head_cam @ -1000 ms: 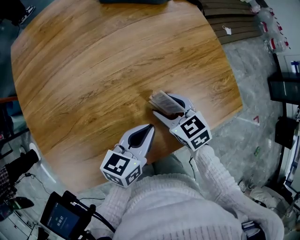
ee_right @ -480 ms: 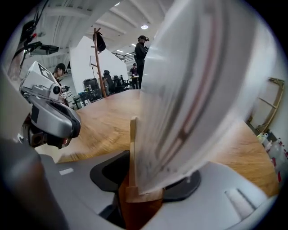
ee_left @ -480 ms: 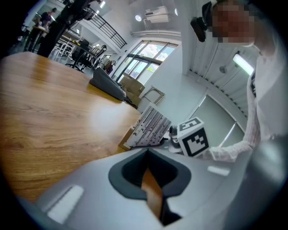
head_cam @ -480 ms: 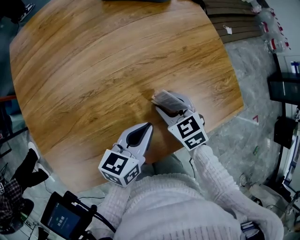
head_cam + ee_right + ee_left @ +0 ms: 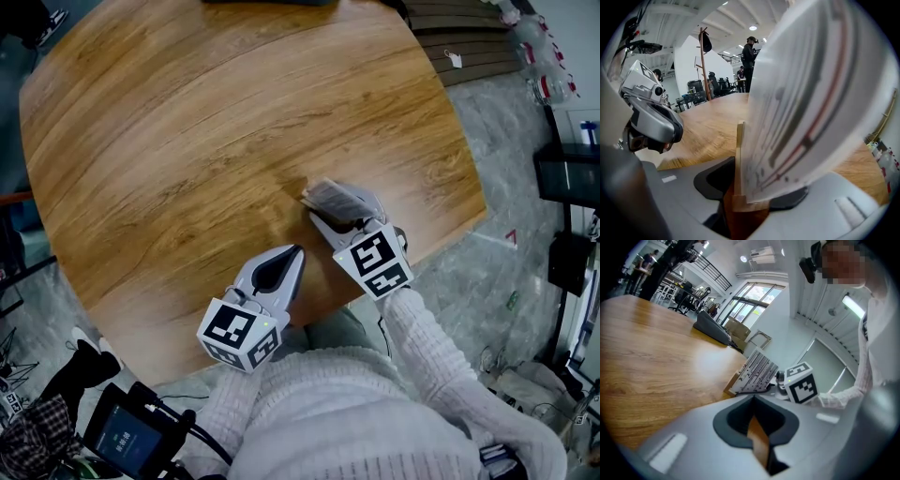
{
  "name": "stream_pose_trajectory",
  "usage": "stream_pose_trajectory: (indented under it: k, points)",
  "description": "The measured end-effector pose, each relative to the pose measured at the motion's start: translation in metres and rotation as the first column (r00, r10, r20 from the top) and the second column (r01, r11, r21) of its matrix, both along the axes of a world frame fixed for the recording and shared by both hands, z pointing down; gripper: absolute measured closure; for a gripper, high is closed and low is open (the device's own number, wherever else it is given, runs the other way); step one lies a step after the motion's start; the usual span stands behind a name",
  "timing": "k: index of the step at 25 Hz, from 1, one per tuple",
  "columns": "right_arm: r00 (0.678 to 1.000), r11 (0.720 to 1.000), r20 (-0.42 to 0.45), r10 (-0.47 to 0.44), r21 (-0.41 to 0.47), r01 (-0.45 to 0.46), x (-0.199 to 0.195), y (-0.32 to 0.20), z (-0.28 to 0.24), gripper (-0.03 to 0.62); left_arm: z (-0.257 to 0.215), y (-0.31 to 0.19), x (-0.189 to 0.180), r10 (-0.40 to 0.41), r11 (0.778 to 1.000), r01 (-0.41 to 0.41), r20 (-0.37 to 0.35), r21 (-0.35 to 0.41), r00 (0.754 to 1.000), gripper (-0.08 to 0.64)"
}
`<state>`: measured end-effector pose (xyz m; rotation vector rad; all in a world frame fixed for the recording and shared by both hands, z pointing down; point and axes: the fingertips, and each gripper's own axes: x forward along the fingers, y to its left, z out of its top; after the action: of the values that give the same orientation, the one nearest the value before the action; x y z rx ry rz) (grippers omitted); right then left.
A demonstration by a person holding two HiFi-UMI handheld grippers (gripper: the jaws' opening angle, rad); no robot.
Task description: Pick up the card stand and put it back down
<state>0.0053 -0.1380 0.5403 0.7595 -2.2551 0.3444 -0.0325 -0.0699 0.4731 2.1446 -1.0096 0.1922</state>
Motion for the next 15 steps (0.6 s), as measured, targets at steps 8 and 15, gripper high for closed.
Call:
stream_pose_trajectory:
  k: [8,15]
  points:
    - [1.0,1.0,0.012,0.016,0.02,-0.017,0.0002,-0.002,0.0018,0.397,0.0029,-0.0016,-0.0036,-0.007,1.0,0.007,0.008,0.006,1.0,0.552]
    - [0.996,0.998,0.073,0.053,0.024,-0.055,-0.0003,-0.0013,-0.0023,0.403,0.0045,-0.0031,-0.0087,-0.005,0.999,0.005,0.019,0.031,1.0,0.552]
